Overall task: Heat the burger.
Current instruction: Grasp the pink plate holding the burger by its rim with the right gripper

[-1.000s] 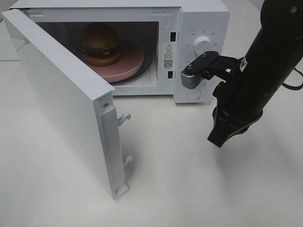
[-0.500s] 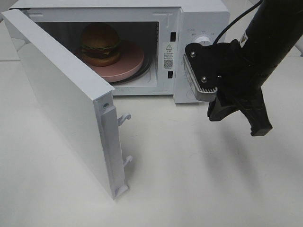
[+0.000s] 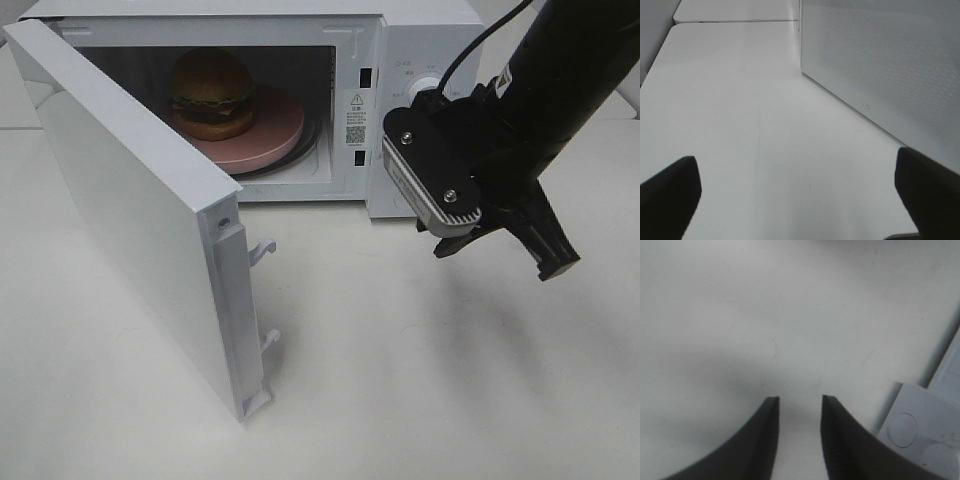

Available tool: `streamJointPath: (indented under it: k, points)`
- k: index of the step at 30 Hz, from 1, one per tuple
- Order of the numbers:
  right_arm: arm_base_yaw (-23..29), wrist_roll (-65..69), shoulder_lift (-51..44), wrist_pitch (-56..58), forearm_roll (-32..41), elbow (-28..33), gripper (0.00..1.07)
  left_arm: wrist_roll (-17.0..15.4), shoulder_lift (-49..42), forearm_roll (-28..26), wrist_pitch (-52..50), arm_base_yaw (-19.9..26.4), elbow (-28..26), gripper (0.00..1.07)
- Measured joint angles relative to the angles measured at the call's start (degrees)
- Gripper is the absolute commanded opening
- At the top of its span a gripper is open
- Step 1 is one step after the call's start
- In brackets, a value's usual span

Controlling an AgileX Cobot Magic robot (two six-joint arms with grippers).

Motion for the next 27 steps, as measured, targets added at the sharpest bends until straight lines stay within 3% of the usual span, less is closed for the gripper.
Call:
streamJointPath:
  k: [1, 2, 3, 4, 5, 8, 21, 27]
  points:
    - [0.0, 0.0, 0.0, 0.0, 0.0, 0.0, 0.51, 0.0, 0.0, 0.0, 0.0, 0.0, 0.0, 0.98]
    - [0.6, 1.8, 0.0, -1.2, 0.0, 0.0, 0.68, 0.0, 0.0, 0.0, 0.0, 0.0, 0.0, 0.98]
    - [1.0, 2.9, 0.0, -1.8, 0.0, 0.0, 0.78, 0.0, 0.0, 0.0, 0.0, 0.0, 0.0, 0.98]
    - [1.0, 2.9, 0.0, -1.8, 0.0, 0.0, 0.78, 0.0, 0.0, 0.0, 0.0, 0.0, 0.0, 0.98]
    - [1.7, 6.0, 0.0, -3.5, 0.0, 0.0, 0.92, 0.0, 0.0, 0.0, 0.0, 0.0, 0.0, 0.98]
    - [2.8, 9.7, 0.0, -6.0, -0.7, 0.0, 1.03, 0.0, 0.0, 0.0, 0.0, 0.0, 0.0, 0.98]
    - [5.2, 12.0, 0.1, -14.2, -6.4, -0.5, 1.00, 0.0, 0.0, 0.0, 0.0, 0.0, 0.0, 0.98]
    - [7.0, 12.0, 2.6, -18.3, -8.8, -3.5, 0.99, 0.0, 0.0, 0.0, 0.0, 0.0, 0.0, 0.98]
